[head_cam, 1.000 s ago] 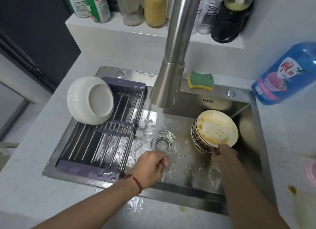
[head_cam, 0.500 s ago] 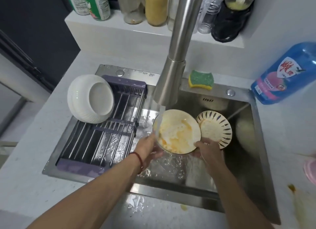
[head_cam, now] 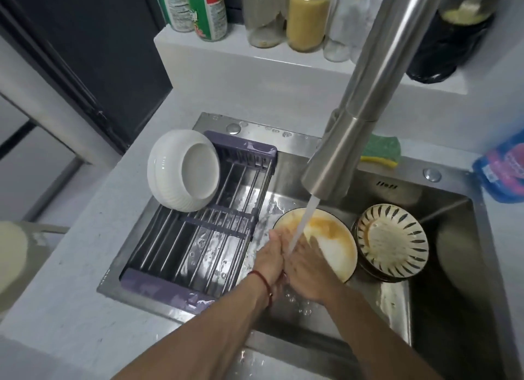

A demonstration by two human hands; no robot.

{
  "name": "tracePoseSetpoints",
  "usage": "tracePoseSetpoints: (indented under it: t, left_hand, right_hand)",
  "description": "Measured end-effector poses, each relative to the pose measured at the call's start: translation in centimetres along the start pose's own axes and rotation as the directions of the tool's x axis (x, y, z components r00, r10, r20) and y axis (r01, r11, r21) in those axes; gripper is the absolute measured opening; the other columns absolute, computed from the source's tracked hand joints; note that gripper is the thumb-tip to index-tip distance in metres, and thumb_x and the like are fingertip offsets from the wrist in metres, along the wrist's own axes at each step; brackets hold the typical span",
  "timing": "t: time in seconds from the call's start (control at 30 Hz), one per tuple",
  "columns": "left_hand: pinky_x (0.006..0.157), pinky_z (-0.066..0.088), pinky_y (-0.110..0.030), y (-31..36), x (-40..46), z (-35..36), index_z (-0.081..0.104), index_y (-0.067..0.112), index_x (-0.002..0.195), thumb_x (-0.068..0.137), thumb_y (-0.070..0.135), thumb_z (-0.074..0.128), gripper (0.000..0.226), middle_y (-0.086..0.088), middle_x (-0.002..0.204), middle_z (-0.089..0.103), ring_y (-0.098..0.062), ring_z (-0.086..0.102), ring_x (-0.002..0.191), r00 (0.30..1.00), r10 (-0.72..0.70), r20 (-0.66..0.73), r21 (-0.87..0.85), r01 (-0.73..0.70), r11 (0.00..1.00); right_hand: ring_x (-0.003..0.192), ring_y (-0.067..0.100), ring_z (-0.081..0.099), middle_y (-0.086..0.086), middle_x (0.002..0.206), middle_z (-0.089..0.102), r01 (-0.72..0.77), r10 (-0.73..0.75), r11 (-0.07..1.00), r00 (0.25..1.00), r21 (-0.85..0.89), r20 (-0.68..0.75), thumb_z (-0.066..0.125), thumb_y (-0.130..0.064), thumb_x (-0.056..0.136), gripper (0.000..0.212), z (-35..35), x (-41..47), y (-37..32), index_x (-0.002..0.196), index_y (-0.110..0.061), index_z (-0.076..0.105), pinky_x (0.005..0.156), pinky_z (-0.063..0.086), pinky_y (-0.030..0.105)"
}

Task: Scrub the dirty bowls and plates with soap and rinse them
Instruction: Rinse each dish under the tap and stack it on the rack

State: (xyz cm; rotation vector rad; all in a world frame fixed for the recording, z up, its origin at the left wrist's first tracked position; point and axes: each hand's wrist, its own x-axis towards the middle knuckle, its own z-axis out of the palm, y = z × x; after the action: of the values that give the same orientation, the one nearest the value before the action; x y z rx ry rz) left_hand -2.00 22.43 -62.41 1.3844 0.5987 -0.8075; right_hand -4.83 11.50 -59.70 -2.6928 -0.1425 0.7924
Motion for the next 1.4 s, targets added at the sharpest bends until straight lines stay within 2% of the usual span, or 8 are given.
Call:
tracePoseSetpoints:
  t: [0.23,0.33,0.5,0.7,0.97,1.07,1.3,1.4]
  left_hand:
    - [0.081,0.063,-0.053,-1.8,0.9,1.3,0.075,0.023,0.116,0.085,0.091,0.032,0.086,-0.010,0.104,0.080,-0.031,0.077,0.090,0.999,-0.046,-0.016,-0.034,0.046,0.998]
    - [0.094,0.057,-0.060,-2.2,0.7,1.6,0.070,0.025,0.128,0.076,0.092,0.035,0.092,-0.011,0.112,0.078,-0.039,0.075,0.102,0.999,-0.048,0.016,-0.147,0.050,0.988]
    - [0.097,0.058,-0.056,-4.9,5.3,-0.7,0.061,0.026,0.139,0.067,0.096,0.053,0.100,-0.013,0.132,0.070,-0.035,0.072,0.114,0.994,-0.053,-0.094,-0.269,0.026,0.963]
    - [0.091,0.061,-0.055,-4.6,4.9,-0.3,0.066,0.024,0.129,0.097,0.070,0.051,0.058,-0.009,0.122,0.074,-0.031,0.074,0.108,0.989,0.025,-0.148,-0.283,-0.066,0.957]
    - [0.093,0.061,-0.039,-1.7,2.2,0.4,0.066,0.014,0.132,0.102,0.065,0.030,0.069,-0.014,0.114,0.077,-0.026,0.076,0.104,0.997,-0.074,0.000,-0.286,0.071,0.956]
    - [0.094,0.060,-0.052,-1.6,4.3,-0.5,0.062,0.021,0.135,0.089,0.082,0.045,0.078,-0.013,0.127,0.072,-0.031,0.074,0.109,0.995,-0.058,-0.086,-0.349,0.025,0.937]
    - [0.087,0.061,-0.059,-4.2,5.4,0.1,0.061,0.028,0.140,0.053,0.100,0.055,0.113,-0.009,0.128,0.072,-0.034,0.075,0.105,0.992,-0.077,-0.098,-0.321,0.042,0.946]
    - [0.082,0.064,-0.053,-2.1,2.3,0.3,0.062,0.017,0.136,0.087,0.082,0.038,0.085,-0.017,0.117,0.076,-0.035,0.076,0.102,0.991,-0.134,-0.012,-0.305,0.124,0.944]
  right_hand:
    - [0.154,0.042,0.021,0.017,0.168,0.020,-0.278,0.252,0.947,0.954,-0.164,-0.164,0.018,-0.049,0.101,0.069,1.8,0.3,4.9,0.156,-0.012,0.039,0.115,0.029,0.068]
    - [0.157,0.031,0.008,0.009,0.168,0.023,-0.021,0.015,0.997,0.996,-0.068,-0.086,0.026,-0.036,0.107,0.053,3.1,3.0,2.6,0.158,-0.023,0.034,0.124,-0.003,0.057]
    - [0.143,0.004,0.038,-0.009,0.152,0.049,0.148,-0.189,0.927,0.978,0.344,0.088,0.024,-0.056,0.107,0.055,0.3,-4.5,3.5,0.148,-0.029,0.050,0.121,0.028,0.029]
    - [0.155,0.031,0.015,0.016,0.164,0.028,-0.102,0.105,0.985,0.994,-0.137,0.016,-0.037,-0.061,0.083,0.118,2.0,-2.4,6.2,0.151,-0.004,0.041,0.126,-0.005,0.051]
    - [0.156,0.013,-0.004,-0.007,0.170,0.005,0.144,-0.139,0.988,0.988,0.064,-0.071,0.018,-0.036,0.111,0.056,2.3,1.7,1.3,0.164,-0.030,0.000,0.128,-0.003,0.038]
    - [0.142,-0.010,0.016,-0.019,0.158,0.030,0.276,-0.279,0.924,0.960,0.265,-0.028,0.029,-0.036,0.112,0.051,1.6,-2.6,3.0,0.161,-0.024,0.030,0.124,0.007,0.016]
    - [0.150,0.033,0.032,0.022,0.159,0.039,-0.113,0.077,0.943,0.989,-0.313,-0.125,-0.003,-0.045,0.104,0.081,2.6,-1.8,7.4,0.152,0.004,0.040,0.126,0.011,0.050]
    - [0.148,0.041,0.030,0.023,0.150,0.048,-0.122,0.086,0.906,0.991,-0.406,-0.105,0.003,-0.044,0.104,0.072,1.4,1.8,3.8,0.141,-0.015,0.057,0.120,-0.004,0.064]
